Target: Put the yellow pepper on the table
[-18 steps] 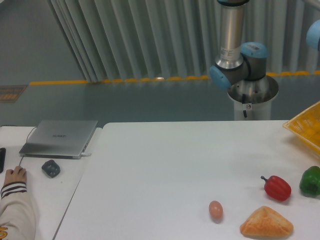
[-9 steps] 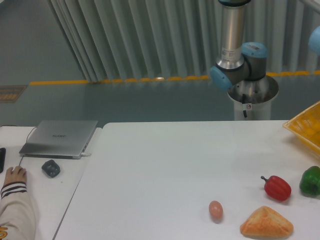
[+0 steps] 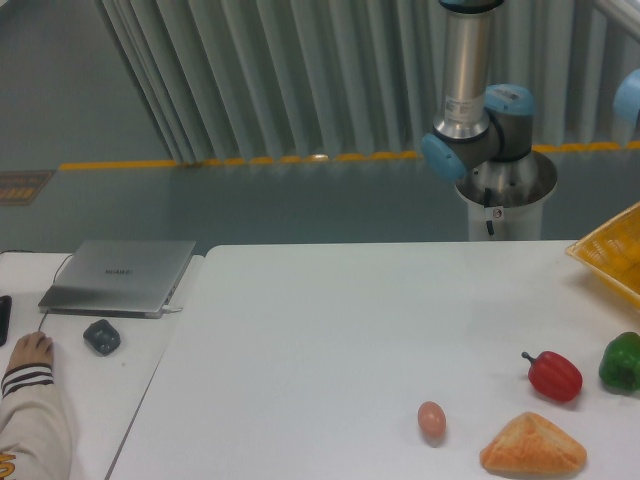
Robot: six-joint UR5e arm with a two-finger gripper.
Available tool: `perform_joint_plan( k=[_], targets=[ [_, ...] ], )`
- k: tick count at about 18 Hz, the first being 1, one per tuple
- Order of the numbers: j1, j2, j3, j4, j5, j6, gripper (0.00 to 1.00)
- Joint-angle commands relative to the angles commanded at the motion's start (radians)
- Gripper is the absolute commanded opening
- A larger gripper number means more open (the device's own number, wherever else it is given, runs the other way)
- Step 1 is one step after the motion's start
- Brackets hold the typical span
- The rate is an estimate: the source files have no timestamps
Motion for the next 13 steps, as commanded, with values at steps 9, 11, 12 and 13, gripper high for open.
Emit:
perform_joint_plan(
  k=[9, 11, 12, 13],
  targets=[
    [-0.009, -0.003, -0.018, -0.005, 0.015, -0.005, 1.0],
    [-0.009, -0.003, -0.021, -0.005, 0.017, -0.006, 1.0],
    [-0.009, -0.006, -0.023, -0.005, 0.015, -0.006, 1.0],
    [-0.009, -0.009, -0.028, -0.005, 0.017, -0.009, 1.0]
  ],
)
